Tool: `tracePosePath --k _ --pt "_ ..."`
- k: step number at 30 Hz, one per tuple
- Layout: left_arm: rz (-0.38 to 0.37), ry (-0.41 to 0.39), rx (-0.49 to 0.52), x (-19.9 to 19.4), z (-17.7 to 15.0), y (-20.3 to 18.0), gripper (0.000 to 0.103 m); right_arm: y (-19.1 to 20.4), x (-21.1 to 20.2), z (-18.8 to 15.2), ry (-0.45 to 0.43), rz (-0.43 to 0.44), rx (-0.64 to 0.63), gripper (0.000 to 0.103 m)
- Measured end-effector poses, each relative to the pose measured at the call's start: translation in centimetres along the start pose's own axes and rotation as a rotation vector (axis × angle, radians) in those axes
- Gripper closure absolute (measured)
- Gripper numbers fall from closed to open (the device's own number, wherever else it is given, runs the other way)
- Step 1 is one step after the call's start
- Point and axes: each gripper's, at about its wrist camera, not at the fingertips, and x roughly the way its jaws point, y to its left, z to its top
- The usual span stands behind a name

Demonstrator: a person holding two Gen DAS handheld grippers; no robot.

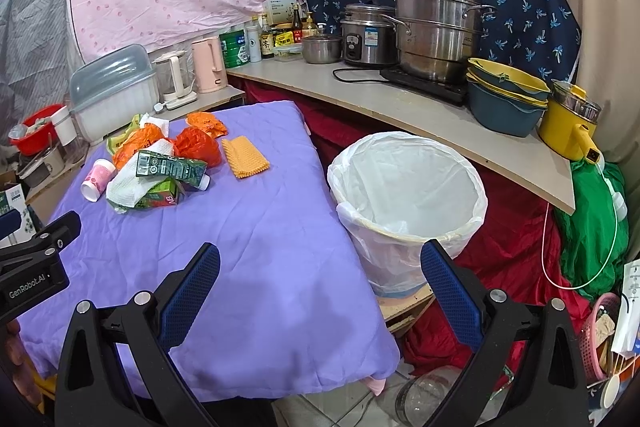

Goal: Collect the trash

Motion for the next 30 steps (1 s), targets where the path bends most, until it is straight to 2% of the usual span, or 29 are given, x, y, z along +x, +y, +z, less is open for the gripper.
tracePosePath --k 30 --pt "0.0 0.024 -0.003 3.6 0.1 -0.5 0.007 1.6 3.4 0.0 0.028 0.011 -0.021 0.007"
